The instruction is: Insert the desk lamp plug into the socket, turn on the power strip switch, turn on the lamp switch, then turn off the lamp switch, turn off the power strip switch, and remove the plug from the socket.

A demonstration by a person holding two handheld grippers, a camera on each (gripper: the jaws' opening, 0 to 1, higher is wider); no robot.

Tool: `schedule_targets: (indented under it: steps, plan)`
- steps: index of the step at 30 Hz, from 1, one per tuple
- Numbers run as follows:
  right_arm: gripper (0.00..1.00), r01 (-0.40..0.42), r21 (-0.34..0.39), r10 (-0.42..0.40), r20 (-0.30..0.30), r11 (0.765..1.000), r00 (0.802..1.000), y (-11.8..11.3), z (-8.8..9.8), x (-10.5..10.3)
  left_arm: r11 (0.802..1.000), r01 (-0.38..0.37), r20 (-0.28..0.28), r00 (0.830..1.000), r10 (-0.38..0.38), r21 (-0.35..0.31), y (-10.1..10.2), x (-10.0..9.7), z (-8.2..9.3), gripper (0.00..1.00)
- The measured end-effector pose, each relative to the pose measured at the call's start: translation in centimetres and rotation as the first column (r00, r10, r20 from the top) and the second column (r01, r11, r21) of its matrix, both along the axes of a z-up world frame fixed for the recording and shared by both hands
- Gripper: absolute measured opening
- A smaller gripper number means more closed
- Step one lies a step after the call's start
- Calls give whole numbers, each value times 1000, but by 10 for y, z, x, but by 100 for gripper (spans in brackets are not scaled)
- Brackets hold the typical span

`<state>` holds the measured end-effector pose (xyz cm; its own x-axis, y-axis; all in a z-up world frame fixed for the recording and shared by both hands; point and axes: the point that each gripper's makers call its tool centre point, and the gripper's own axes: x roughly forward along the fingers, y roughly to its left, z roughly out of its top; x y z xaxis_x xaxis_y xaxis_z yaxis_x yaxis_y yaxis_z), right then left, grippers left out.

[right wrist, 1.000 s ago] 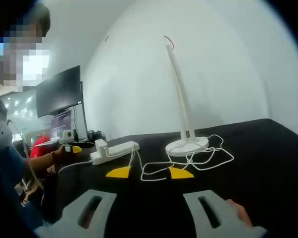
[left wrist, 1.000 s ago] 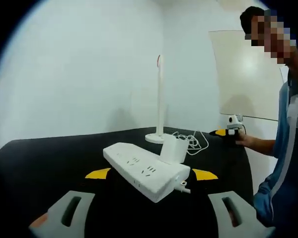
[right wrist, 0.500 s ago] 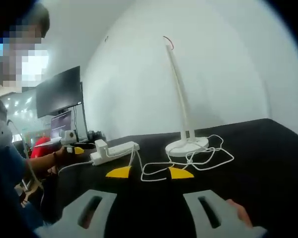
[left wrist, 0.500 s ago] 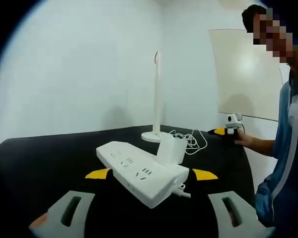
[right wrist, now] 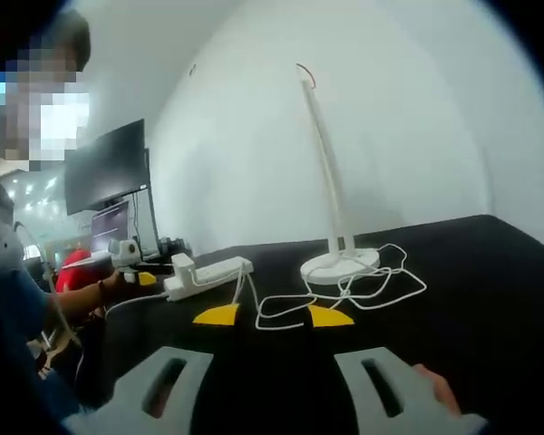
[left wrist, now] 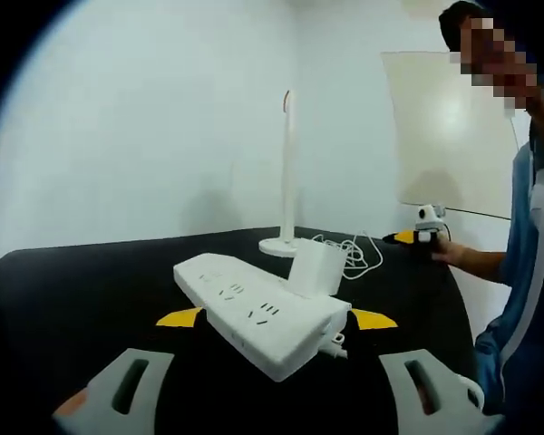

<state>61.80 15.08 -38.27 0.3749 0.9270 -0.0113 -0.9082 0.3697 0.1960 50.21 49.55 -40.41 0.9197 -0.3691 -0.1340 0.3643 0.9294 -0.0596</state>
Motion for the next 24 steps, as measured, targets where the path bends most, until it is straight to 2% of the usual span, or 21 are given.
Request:
schedule_targets:
  steps: [11,18,24]
  plan:
    - [28,8,-17,-8,-3,1000,1000,-1,-2,2,999,0,-59,998,3,45,-5,1,-14,53]
    - [28,10,-18,-10,-5,1000,1000,-1,-2,3,1000,12,-58,998,-11,14,-6,-1,-11,44]
    - [28,10,-17,-10,-6,1000,1000,-1,-2,3,1000,10,-60,998,-9,17,-5,-1,-11,44]
